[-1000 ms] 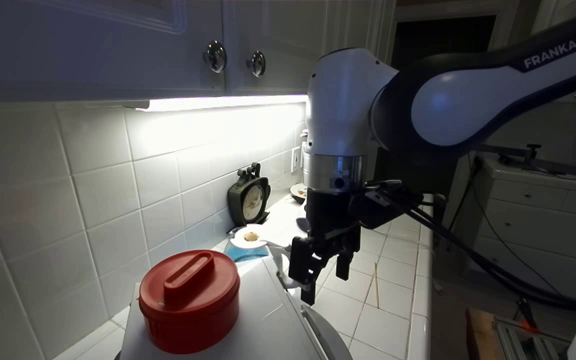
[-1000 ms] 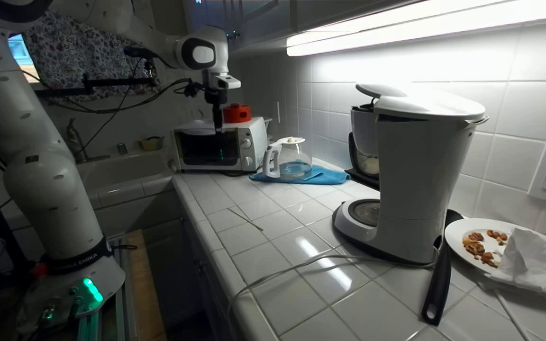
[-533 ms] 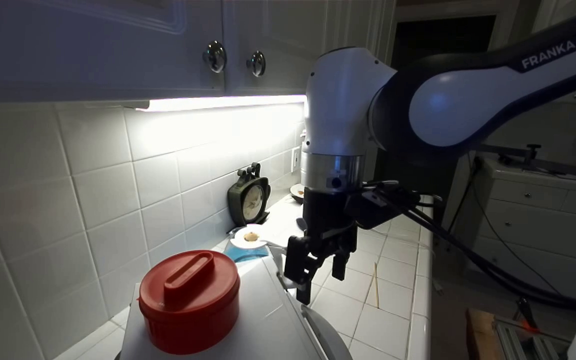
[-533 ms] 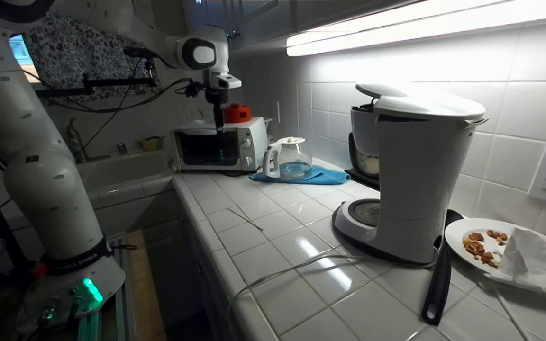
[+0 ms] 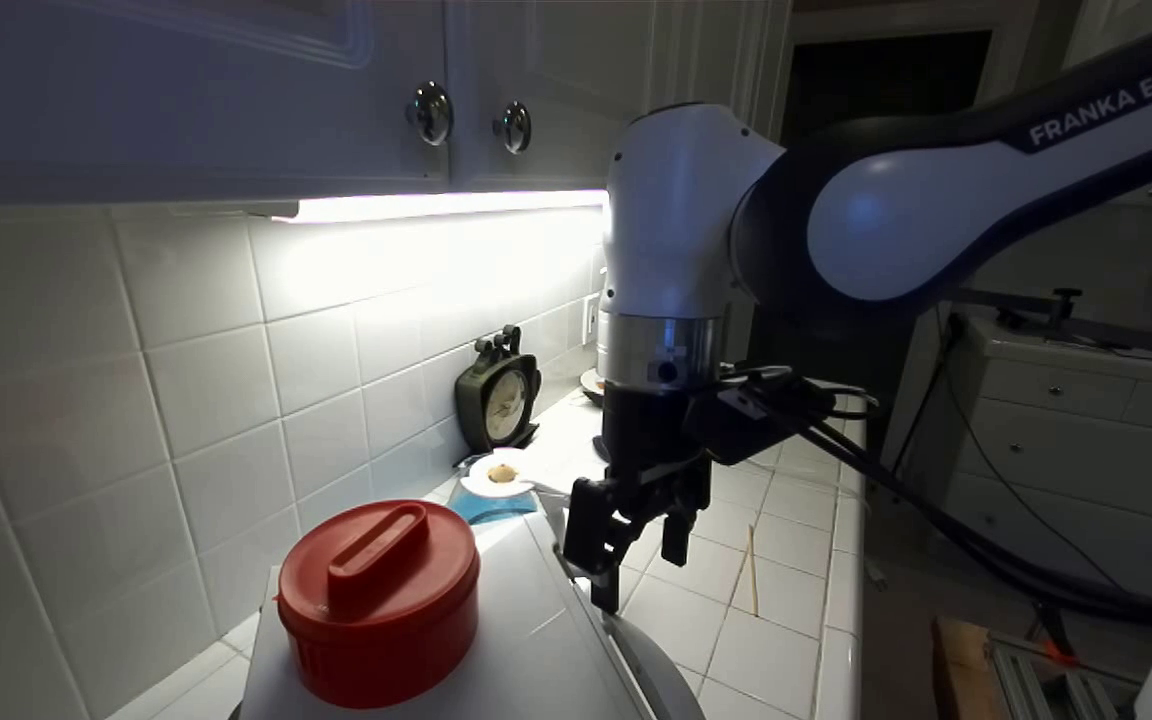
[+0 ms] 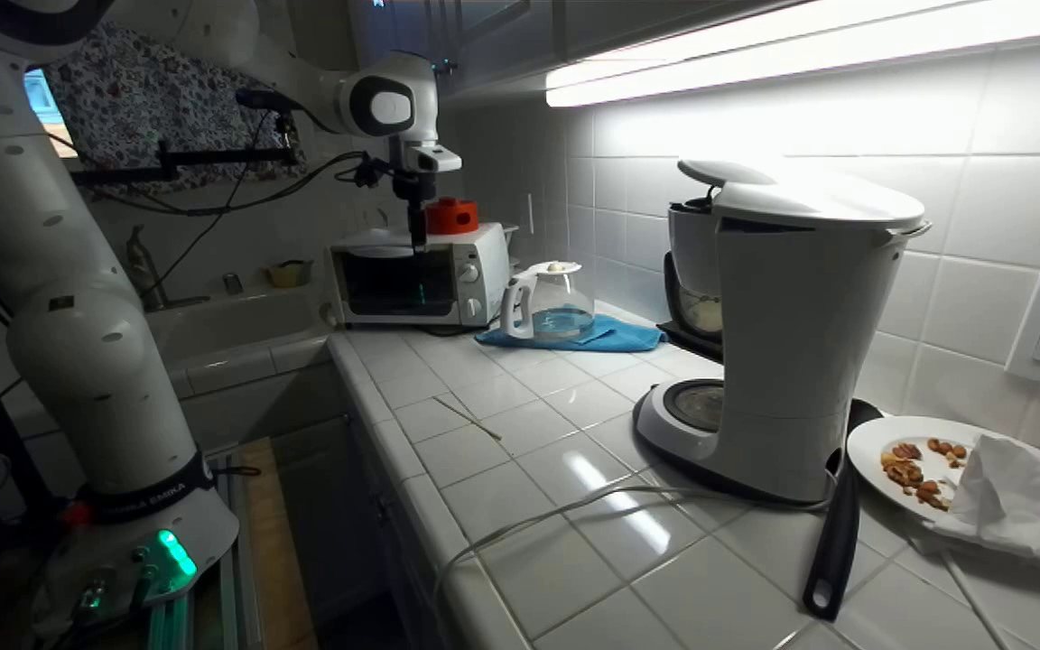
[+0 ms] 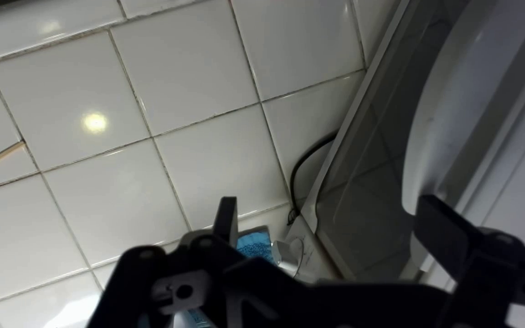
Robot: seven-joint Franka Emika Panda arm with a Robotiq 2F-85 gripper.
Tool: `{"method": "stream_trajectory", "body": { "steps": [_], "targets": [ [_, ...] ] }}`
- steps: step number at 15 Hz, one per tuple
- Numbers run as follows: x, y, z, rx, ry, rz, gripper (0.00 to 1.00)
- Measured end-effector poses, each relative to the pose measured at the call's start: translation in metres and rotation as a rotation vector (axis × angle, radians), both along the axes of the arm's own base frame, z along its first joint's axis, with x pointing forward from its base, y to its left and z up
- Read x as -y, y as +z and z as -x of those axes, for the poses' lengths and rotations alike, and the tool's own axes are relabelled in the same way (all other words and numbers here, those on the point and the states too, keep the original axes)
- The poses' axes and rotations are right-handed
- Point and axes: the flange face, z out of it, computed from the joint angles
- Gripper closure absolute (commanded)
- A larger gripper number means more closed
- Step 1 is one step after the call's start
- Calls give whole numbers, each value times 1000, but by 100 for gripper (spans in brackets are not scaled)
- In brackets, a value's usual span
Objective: Open the oven door.
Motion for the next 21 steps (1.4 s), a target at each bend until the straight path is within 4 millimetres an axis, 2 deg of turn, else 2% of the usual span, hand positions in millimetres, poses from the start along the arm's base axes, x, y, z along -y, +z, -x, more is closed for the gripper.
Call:
{"method": "stream_trajectory", "body": {
  "steps": [21],
  "targets": [
    [2, 0, -4, -13, -30, -35, 0]
  ]
}}
